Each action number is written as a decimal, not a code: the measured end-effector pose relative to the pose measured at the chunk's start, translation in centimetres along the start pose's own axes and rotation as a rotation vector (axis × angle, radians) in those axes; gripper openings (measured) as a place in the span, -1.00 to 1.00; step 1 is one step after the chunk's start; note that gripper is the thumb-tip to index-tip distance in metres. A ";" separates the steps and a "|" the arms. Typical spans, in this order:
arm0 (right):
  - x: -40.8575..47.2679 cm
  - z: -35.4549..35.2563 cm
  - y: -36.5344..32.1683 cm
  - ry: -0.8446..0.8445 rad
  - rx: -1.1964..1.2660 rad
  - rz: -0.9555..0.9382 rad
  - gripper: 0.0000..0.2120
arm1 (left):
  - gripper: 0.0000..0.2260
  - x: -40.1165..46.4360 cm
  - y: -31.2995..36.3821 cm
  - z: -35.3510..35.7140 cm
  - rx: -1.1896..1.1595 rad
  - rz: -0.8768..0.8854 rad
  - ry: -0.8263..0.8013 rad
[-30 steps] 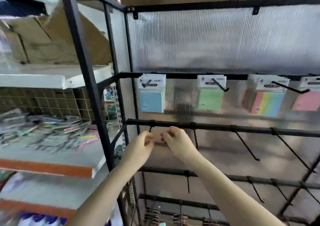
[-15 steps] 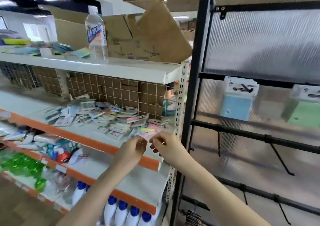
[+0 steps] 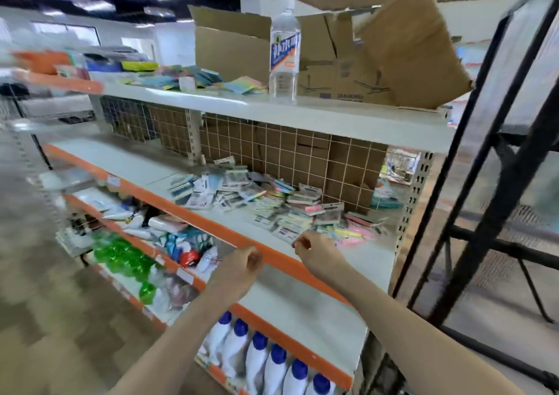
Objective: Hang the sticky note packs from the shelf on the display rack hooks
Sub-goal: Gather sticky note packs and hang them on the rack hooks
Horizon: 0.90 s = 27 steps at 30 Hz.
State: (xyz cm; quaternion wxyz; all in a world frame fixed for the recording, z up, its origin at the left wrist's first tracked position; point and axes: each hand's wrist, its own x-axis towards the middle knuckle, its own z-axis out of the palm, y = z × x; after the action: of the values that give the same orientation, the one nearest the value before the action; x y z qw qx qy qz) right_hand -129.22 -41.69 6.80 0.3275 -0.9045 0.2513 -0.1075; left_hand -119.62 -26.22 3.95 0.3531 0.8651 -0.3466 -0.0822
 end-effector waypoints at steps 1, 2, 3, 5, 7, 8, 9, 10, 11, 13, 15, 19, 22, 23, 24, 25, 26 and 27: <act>0.7 0.5 -0.2 -0.008 -0.020 0.001 -0.76 | -0.88 0.3 -0.7 -0.1 -0.003 -0.017 0.013; 1.4 0.9 -0.3 -0.012 -0.045 0.002 -0.76 | -0.87 0.7 -1.3 -0.2 -0.006 -0.032 0.021; 2.1 1.2 -0.4 -0.014 -0.067 0.004 -0.76 | -0.87 1.1 -1.8 -0.2 -0.010 -0.041 0.025; 3.7 2.0 -0.3 -0.011 -0.073 0.006 -0.77 | -0.89 2.2 -2.5 -0.2 0.006 -0.054 0.024; 5.5 2.6 -0.2 -0.013 -0.065 0.010 -0.80 | -0.90 3.7 -3.0 -0.2 0.034 -0.049 0.017; 6.5 2.9 -0.2 -0.018 -0.065 0.010 -0.81 | -0.88 4.6 -3.1 -0.2 0.049 -0.046 0.014; 7.5 3.1 -0.1 -0.027 -0.066 0.011 -0.81 | -0.87 5.6 -3.2 -0.2 0.063 -0.046 0.014; 8.5 3.2 0.1 -0.035 -0.066 0.011 -0.80 | -0.86 6.7 -3.2 -0.2 0.071 -0.049 0.016; 9.5 3.3 0.3 -0.039 -0.061 0.014 -0.79 | -0.85 7.8 -3.1 -0.2 0.073 -0.051 0.020; 11.4 3.4 0.9 -0.033 -0.066 0.023 -0.80 | -0.86 10.0 -2.8 -0.1 0.085 -0.045 0.020; 13.2 3.4 1.7 -0.027 -0.105 0.029 -0.80 | -0.86 12.3 -2.4 0.3 0.118 -0.023 0.013; 16.8 3.5 3.2 -0.041 -0.131 0.071 -0.83 | -0.83 16.2 -2.3 1.3 0.161 -0.020 -0.028; 19.0 4.3 4.5 -0.073 -0.219 0.081 -0.76 | -0.78 18.4 -2.6 2.1 0.205 -0.033 -0.062; 19.5 4.7 4.8 -0.075 -0.277 0.087 -0.67 | -0.76 19.0 -2.8 2.4 0.222 -0.038 -0.070; 19.9 5.3 5.3 -0.067 -0.327 0.092 -0.61 | -0.75 19.5 -3.0 2.8 0.241 -0.038 -0.079; 20.2 5.9 5.6 -0.064 -0.365 0.097 -0.56 | -0.74 20.0 -3.2 3.1 0.259 -0.033 -0.087; 20.4 6.4 5.9 -0.064 -0.388 0.102 -0.53 | -0.73 20.5 -3.6 3.4 0.275 -0.028 -0.090; 20.6 6.9 6.2 -0.061 -0.399 0.104 -0.50 | -0.73 21.0 -3.9 3.6 0.288 -0.024 -0.089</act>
State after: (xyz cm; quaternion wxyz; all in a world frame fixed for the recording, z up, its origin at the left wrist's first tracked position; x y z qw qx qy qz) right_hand -111.62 -52.89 -1.91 0.1543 -0.9400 0.3041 -0.0112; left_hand -103.23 -40.05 0.81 0.2088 0.9064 -0.3596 -0.0741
